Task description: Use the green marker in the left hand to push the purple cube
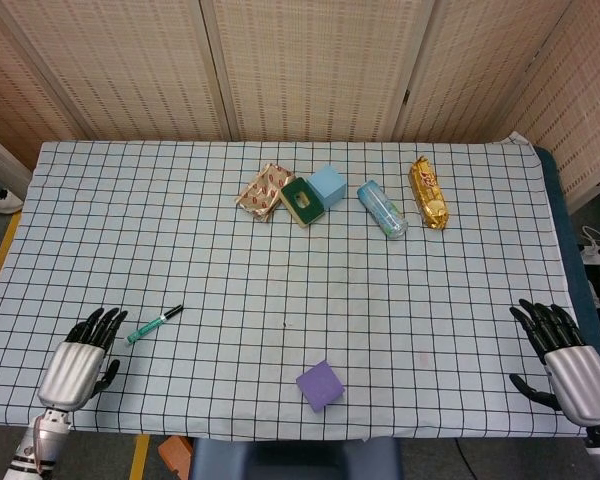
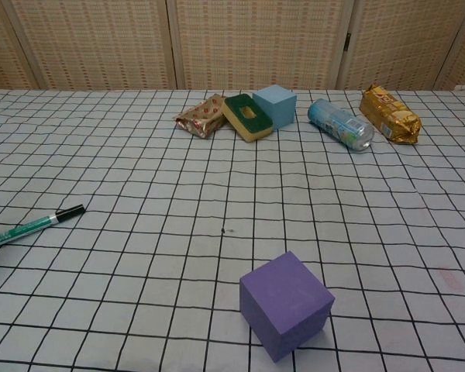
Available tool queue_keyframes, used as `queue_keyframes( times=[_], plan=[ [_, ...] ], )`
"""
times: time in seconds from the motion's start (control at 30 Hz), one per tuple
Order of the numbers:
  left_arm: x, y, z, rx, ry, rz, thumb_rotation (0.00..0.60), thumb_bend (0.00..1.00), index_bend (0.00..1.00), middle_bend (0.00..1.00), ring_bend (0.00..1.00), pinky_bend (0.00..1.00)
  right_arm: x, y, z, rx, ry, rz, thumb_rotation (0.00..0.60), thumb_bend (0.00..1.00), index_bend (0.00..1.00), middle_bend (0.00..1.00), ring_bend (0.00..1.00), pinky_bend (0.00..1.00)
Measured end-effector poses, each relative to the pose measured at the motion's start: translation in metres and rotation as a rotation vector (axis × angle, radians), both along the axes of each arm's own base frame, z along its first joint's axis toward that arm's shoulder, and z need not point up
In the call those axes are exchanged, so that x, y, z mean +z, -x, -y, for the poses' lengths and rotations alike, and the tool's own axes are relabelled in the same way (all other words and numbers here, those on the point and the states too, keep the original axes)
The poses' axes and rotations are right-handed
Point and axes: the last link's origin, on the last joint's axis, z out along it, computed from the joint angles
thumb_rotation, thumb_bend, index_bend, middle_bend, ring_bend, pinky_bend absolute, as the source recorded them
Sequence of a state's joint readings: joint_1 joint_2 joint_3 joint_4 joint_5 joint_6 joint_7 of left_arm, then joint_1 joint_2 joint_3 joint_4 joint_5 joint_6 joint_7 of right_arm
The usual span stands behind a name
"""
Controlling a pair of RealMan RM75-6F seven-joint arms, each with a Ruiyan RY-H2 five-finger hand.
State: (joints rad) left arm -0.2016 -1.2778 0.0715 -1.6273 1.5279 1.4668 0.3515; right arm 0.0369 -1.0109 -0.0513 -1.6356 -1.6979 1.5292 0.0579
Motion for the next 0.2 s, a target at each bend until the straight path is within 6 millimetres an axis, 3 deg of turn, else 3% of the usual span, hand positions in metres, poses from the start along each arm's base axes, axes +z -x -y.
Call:
queue_keyframes(
  times=[0.2],
  plan=[
    [0.028, 0.012, 0.019, 0.074, -0.004, 0.195, 0.6, 0.36, 0.0, 0.0, 0.0, 0.14, -0.001, 0.001, -0.002, -0.008, 0.012, -0.011, 0.6, 0.12, 0.0, 0.0, 0.0, 0.0]
  ],
)
